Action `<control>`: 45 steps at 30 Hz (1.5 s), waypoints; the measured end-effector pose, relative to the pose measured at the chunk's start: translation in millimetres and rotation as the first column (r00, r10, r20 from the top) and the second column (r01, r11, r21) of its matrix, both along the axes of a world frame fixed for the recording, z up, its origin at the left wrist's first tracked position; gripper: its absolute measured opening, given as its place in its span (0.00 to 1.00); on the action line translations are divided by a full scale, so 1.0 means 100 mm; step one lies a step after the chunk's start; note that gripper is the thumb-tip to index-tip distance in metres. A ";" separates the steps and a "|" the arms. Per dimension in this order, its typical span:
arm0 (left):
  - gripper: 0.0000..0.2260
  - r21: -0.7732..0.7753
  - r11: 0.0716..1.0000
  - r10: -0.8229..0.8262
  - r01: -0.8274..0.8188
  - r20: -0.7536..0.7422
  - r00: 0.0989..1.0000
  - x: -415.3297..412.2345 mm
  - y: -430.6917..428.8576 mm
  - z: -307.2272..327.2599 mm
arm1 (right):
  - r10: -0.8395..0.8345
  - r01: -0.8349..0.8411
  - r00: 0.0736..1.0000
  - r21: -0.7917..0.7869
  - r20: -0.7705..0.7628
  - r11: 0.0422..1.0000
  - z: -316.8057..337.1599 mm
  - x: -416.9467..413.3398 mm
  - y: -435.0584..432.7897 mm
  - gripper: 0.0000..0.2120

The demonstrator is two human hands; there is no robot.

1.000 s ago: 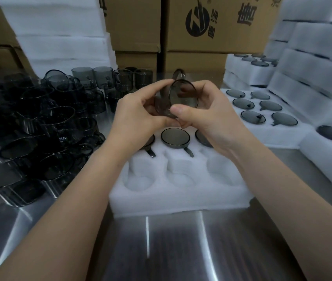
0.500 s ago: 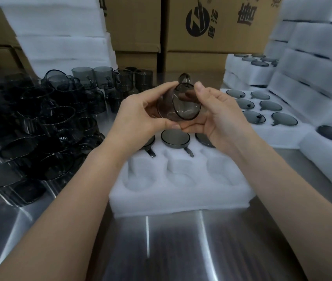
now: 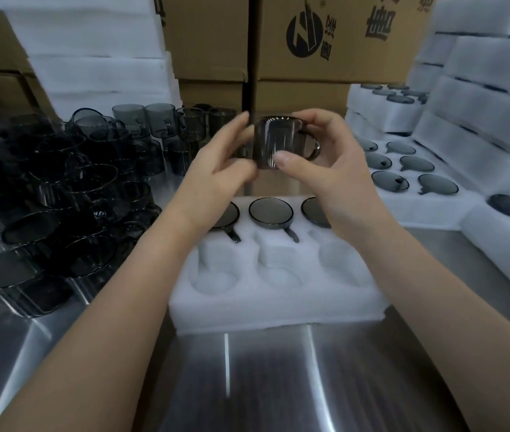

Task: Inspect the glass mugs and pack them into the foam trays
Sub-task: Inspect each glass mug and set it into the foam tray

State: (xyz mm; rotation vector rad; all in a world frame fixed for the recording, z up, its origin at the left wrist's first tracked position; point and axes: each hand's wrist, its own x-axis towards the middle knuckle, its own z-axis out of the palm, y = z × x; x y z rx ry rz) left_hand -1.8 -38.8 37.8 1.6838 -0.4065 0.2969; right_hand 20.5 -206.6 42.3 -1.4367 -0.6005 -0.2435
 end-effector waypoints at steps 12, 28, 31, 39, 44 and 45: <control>0.20 -0.056 0.998 -0.008 0.011 0.055 0.998 -0.03 -0.01 0.00 | 0.119 -0.119 0.992 0.008 -0.029 0.993 0.02 -0.03 0.00 0.08; 0.29 0.254 0.962 0.017 -0.099 0.306 0.952 -0.04 -0.06 -0.04 | -0.143 0.144 0.989 0.059 -0.027 0.988 0.03 -0.03 0.05 0.06; 0.27 0.244 0.967 0.005 -0.077 0.282 0.959 -0.02 -0.06 -0.04 | -0.077 0.091 0.987 0.092 -0.144 0.992 0.05 -0.02 0.02 0.09; 0.19 0.087 0.994 0.049 -0.066 0.190 0.980 0.00 0.00 -0.05 | 0.459 -0.420 0.851 0.194 -0.257 0.887 0.02 0.07 -0.11 0.22; 0.20 0.097 0.994 0.026 -0.041 0.160 0.987 -0.01 0.01 -0.04 | 0.391 -0.350 0.881 0.189 -0.267 0.917 0.01 0.08 -0.12 0.22; 0.21 0.115 0.993 0.018 -0.037 0.157 0.987 -0.01 0.00 -0.04 | 0.331 -0.295 0.907 0.168 -0.261 0.941 0.01 0.08 -0.11 0.20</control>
